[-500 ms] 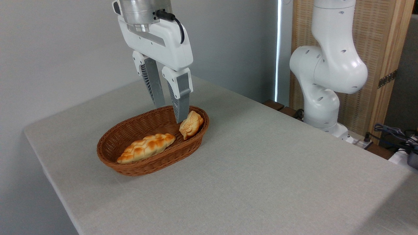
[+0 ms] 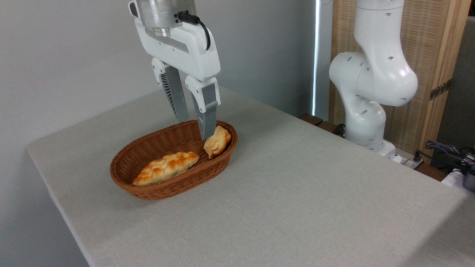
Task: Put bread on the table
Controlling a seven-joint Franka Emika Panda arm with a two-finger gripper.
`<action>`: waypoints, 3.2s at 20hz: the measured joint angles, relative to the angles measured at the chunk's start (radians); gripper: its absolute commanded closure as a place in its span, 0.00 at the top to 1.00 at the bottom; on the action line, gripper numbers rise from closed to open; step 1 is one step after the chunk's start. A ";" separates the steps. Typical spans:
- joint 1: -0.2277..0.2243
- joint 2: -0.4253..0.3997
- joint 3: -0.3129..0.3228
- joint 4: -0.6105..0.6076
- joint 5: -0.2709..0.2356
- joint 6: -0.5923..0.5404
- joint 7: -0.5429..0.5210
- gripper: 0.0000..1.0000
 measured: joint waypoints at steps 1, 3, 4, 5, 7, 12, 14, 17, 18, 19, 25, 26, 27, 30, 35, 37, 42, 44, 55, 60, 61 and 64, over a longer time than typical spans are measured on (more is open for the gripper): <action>0.000 0.000 0.000 0.000 0.000 0.000 0.000 1.00; 0.000 0.000 0.000 0.000 0.000 0.000 0.000 1.00; 0.000 0.000 -0.001 0.000 0.000 -0.001 0.000 1.00; -0.001 0.000 -0.002 0.000 0.000 -0.001 0.000 1.00; -0.002 -0.003 -0.006 -0.007 0.000 -0.006 0.000 1.00; -0.004 -0.062 -0.036 -0.109 0.000 -0.014 0.001 1.00; -0.017 -0.094 -0.052 -0.169 -0.001 -0.011 0.001 1.00; -0.065 -0.127 -0.062 -0.262 -0.027 0.047 0.001 1.00; -0.075 -0.134 -0.068 -0.294 -0.041 0.076 0.001 1.00; -0.082 -0.137 -0.077 -0.324 -0.050 0.101 0.001 1.00; -0.088 -0.139 -0.162 -0.470 -0.061 0.229 0.001 1.00; -0.088 -0.139 -0.165 -0.482 -0.063 0.237 0.001 1.00; -0.088 -0.139 -0.167 -0.490 -0.065 0.241 0.001 1.00; -0.088 -0.139 -0.171 -0.498 -0.068 0.242 0.001 1.00; -0.089 -0.138 -0.175 -0.511 -0.103 0.242 0.001 1.00; -0.089 -0.138 -0.175 -0.514 -0.145 0.253 0.001 1.00; -0.088 -0.132 -0.175 -0.524 -0.172 0.267 0.001 1.00; -0.088 -0.128 -0.175 -0.528 -0.172 0.267 0.001 1.00; -0.088 -0.110 -0.183 -0.547 -0.172 0.276 0.001 0.90; -0.088 -0.110 -0.184 -0.556 -0.172 0.286 0.001 0.57; -0.088 -0.110 -0.184 -0.556 -0.172 0.286 0.001 0.57; -0.088 -0.110 -0.184 -0.556 -0.172 0.286 0.001 0.57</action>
